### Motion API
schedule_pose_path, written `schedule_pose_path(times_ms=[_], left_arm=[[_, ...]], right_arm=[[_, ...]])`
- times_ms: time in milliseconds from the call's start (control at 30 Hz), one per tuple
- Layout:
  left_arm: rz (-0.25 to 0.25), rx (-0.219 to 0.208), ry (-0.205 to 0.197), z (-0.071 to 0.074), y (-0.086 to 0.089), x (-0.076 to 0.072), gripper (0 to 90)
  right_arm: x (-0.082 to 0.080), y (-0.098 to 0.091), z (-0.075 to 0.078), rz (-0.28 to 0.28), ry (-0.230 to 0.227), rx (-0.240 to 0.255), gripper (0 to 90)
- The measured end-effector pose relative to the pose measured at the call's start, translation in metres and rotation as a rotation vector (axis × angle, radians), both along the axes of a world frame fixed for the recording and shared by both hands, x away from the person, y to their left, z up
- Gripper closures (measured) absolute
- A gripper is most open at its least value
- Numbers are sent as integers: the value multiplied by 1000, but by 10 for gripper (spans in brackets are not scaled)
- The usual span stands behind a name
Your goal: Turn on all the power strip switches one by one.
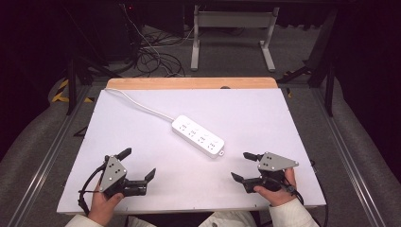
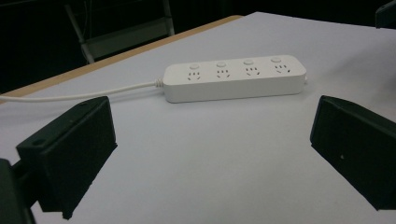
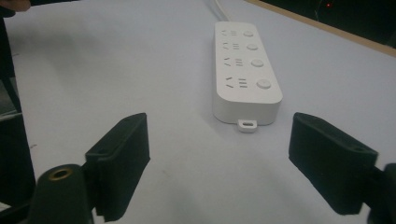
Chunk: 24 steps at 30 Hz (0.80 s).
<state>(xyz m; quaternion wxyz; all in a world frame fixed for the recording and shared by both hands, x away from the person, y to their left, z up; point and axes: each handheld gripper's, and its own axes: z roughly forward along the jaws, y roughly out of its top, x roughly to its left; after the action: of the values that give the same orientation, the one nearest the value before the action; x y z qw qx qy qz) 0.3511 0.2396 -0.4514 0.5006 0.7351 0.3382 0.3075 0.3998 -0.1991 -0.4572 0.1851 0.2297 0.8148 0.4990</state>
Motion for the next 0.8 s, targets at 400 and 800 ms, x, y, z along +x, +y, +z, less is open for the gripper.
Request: schedule_pose_path(times_ms=[400,800], left_arm=[[-3,36,-36,-1,2,-1,9],[14,30,-45,0,4,-2,9]], right_arm=[[-1,1,3,15,-23,0,278],[-2,4,7,20,-28,-17,337]])
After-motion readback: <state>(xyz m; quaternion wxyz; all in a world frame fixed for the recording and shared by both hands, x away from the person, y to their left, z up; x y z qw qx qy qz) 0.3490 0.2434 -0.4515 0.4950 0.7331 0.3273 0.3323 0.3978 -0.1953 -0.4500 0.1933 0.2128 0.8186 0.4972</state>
